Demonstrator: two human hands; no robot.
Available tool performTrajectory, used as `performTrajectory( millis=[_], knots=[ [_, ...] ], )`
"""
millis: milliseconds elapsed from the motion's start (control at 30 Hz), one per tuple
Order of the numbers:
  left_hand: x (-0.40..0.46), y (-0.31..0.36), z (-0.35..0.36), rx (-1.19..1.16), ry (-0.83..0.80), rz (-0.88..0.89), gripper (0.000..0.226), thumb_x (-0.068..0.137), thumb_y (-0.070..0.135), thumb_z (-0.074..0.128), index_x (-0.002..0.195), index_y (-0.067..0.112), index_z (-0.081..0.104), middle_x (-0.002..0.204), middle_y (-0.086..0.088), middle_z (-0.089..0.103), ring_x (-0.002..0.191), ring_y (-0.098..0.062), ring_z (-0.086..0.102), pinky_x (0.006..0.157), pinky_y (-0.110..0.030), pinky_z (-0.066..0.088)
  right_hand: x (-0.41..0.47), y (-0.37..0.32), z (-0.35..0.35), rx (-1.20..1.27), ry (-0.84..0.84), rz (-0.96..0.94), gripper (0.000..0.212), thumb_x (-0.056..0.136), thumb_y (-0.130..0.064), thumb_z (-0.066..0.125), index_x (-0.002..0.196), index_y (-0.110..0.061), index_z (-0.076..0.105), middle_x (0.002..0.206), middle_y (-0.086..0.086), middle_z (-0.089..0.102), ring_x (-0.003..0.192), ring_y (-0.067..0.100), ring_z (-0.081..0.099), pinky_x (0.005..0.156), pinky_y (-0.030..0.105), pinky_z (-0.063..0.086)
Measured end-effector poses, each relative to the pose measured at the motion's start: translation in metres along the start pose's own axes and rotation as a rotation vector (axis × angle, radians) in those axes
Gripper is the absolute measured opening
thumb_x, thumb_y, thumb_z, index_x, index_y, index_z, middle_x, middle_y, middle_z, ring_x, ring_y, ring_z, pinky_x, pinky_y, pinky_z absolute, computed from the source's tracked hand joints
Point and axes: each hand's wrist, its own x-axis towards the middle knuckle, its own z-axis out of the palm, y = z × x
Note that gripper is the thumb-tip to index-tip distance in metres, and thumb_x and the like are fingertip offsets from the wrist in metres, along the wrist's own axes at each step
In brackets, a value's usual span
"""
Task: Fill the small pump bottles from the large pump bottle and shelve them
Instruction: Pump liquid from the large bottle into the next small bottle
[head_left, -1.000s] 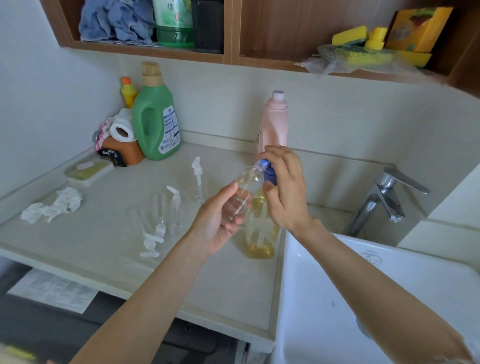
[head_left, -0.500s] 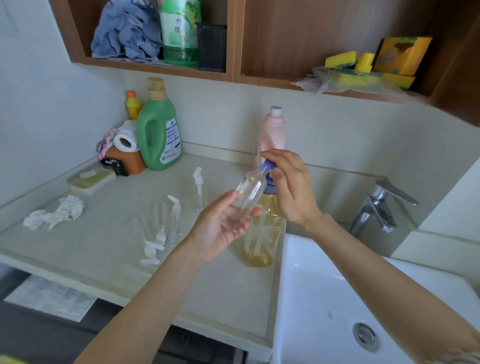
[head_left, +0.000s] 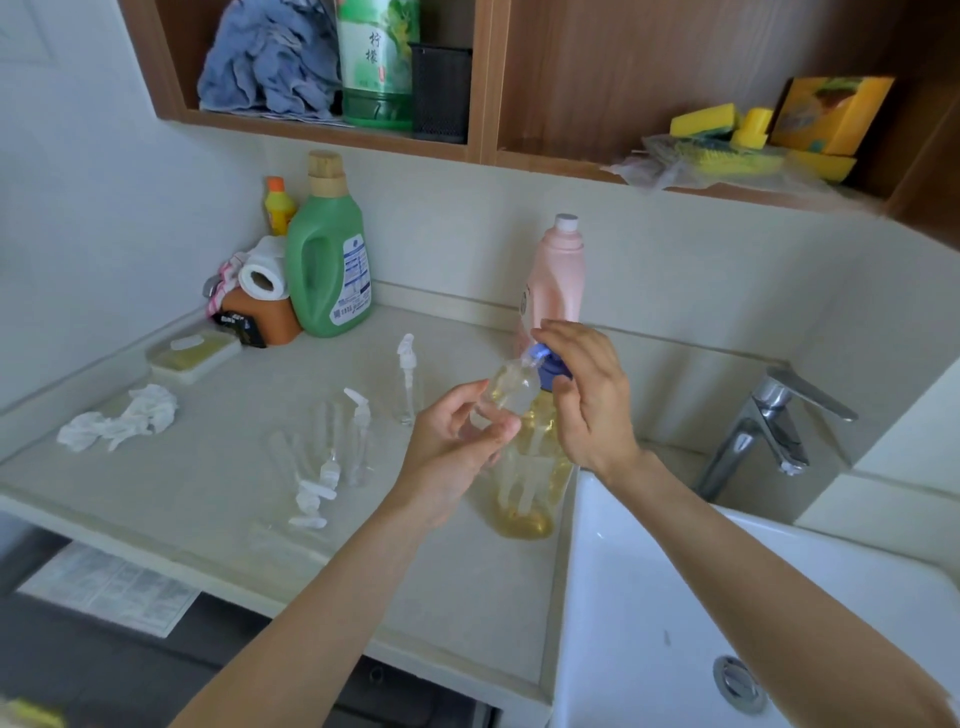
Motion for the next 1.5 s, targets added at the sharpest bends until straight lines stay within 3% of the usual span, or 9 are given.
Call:
performTrajectory(
  millis=[167,400,467,500,667,867,1200,1400,1500],
  knots=[
    [-0.005,-0.001,0.0,0.02,0.001,0.029,0.033,0.083,-0.001,0.067,0.099,0.027,0.059,0.068,0.009,0.065,0.051,-0.005,0.05,0.051,-0.016,0.04,-0.004,-0.009,0.002,-0.051,-0.048,0.033,0.046,0.08,-0.014,0.037,0.111,0.002,0.066,0.118,0.014,0.064,0.115,0.026,0.053,0.106,0.019,0.031],
    [-0.016,0.012,-0.008,0.133,-0.025,0.048,0.014,0.08,0.004,0.073,0.085,0.013,0.064,0.069,0.011,0.067,0.056,0.0,0.058,0.059,-0.016,0.037,0.024,-0.024,-0.035,0.018,-0.102,0.131,0.044,0.084,-0.019,0.043,0.122,-0.008,0.063,0.119,-0.006,0.061,0.115,0.014,0.054,0.099,0.009,0.034],
    [-0.021,0.014,-0.011,0.095,-0.022,0.033,0.019,0.068,0.017,0.079,0.082,0.021,0.066,0.073,0.005,0.068,0.1,-0.017,0.04,0.059,-0.02,0.035,0.027,-0.032,-0.037,0.044,-0.014,0.152,0.039,0.084,-0.012,0.05,0.12,-0.01,0.064,0.116,-0.01,0.059,0.112,0.008,0.054,0.098,0.01,0.036],
    [-0.024,0.015,-0.012,0.061,-0.028,0.044,0.026,0.064,0.025,0.078,0.086,0.02,0.065,0.072,0.006,0.064,0.067,-0.001,0.034,0.061,-0.022,0.035,0.029,-0.038,-0.038,0.101,0.019,0.18,0.035,0.085,-0.011,0.051,0.117,-0.012,0.065,0.114,-0.011,0.06,0.109,0.007,0.056,0.097,0.014,0.04],
    [-0.03,0.038,-0.014,-0.313,-0.146,-0.001,0.038,0.07,0.028,0.082,0.099,0.009,0.066,0.095,-0.002,0.069,0.08,-0.021,0.064,0.073,-0.034,0.056,0.048,-0.078,-0.041,0.573,-0.179,0.387,0.015,0.093,-0.008,0.06,0.104,-0.016,0.067,0.094,-0.011,0.068,0.08,0.001,0.065,0.075,0.014,0.046],
    [-0.037,0.059,-0.013,-0.413,-0.301,-0.002,0.068,0.05,0.042,0.092,0.103,0.006,0.067,0.102,-0.008,0.071,0.073,-0.014,0.065,0.065,-0.028,0.054,0.053,-0.093,-0.036,0.754,-0.43,0.322,0.027,0.078,-0.022,0.065,0.105,-0.016,0.066,0.095,-0.008,0.073,0.09,0.004,0.068,0.072,0.015,0.05],
    [-0.046,0.06,-0.027,-0.013,-0.248,0.206,0.032,0.065,0.027,0.074,0.098,0.024,0.073,0.103,-0.002,0.072,0.105,-0.018,0.066,0.094,-0.038,0.051,0.054,-0.109,-0.034,0.882,-0.359,0.323,0.057,0.078,-0.048,0.066,0.122,-0.014,0.054,0.097,-0.005,0.073,0.096,0.012,0.067,0.084,0.023,0.051],
    [-0.053,0.038,-0.033,0.212,-0.004,0.218,0.04,0.065,0.003,0.083,0.102,0.0,0.066,0.081,0.005,0.074,0.078,-0.005,0.069,0.073,-0.018,0.052,0.028,-0.103,-0.027,0.817,-0.347,0.366,0.047,0.084,-0.009,0.069,0.125,-0.019,0.048,0.095,-0.008,0.071,0.095,0.009,0.067,0.086,0.021,0.052],
    [-0.059,0.023,-0.039,0.334,-0.007,0.173,0.036,0.061,0.005,0.086,0.092,0.014,0.07,0.084,0.008,0.075,0.083,-0.008,0.071,0.077,-0.019,0.053,0.007,-0.097,-0.014,0.732,-0.387,0.387,0.049,0.083,0.002,0.069,0.118,-0.027,0.052,0.089,-0.012,0.07,0.09,0.009,0.067,0.087,0.022,0.052]
  ],
)
